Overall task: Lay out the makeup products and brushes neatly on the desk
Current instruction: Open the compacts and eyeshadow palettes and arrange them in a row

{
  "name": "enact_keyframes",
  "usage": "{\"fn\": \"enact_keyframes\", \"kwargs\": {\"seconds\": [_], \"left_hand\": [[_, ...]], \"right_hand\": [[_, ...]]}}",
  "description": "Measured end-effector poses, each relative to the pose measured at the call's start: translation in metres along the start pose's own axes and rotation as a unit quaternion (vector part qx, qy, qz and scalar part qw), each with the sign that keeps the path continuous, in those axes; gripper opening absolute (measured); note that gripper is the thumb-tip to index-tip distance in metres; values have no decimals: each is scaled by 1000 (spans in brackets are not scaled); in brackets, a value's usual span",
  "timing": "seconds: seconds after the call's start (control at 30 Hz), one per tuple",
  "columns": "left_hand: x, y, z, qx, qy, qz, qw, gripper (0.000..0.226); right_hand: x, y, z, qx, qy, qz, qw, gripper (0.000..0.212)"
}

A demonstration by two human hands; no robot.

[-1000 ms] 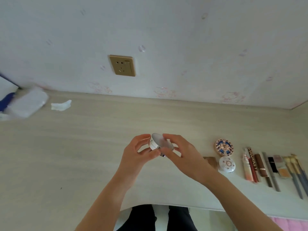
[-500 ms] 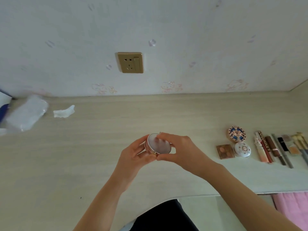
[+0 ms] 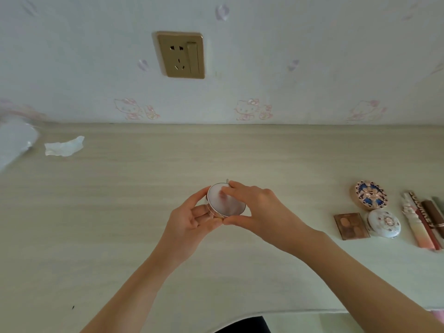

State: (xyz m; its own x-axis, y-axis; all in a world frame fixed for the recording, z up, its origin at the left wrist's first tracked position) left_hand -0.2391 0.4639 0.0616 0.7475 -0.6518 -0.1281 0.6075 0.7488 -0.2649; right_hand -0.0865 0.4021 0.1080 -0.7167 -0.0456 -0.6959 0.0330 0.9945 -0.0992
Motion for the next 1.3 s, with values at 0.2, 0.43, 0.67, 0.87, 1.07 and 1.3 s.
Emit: {"fn": "enact_keyframes", "kwargs": {"seconds": [0.2, 0.43, 0.67, 0.87, 1.07, 1.3], "left_hand": [[0, 22, -35, 48, -8, 26, 998, 57], [-5, 27, -57, 112, 5, 39, 993, 57], [-6, 7, -59, 170, 5, 15, 985, 57], [-11, -18, -60, 193, -13, -10, 981, 56], [-15, -30, -66, 190, -23, -39, 981, 57], [-18, -22, -73, 141, -172, -133, 966, 56]], "right_hand": [[27, 13, 27, -40, -35, 45, 998, 41], [48, 14, 38, -87, -51, 82, 991, 39], [62, -15, 23, -110, -78, 133, 982, 38], [75, -39, -2, -82, -107, 148, 980, 37], [86, -53, -8, -69, -56, 165, 982, 44], [85, -47, -1, -25, 67, 160, 985, 55]]}}
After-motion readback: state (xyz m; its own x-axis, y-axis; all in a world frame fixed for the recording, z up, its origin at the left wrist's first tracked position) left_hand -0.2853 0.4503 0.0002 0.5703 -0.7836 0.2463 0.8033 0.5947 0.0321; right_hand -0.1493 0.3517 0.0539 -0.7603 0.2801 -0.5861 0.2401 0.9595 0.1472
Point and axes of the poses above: each hand's wrist, its own y-axis towards the middle knuckle, its own x-axis out of the palm, z = x × y, the point moved 3 cm from there along y, towards the middle knuckle, and after that the axes turned 6 degrees about y, right-handed, at the moved point
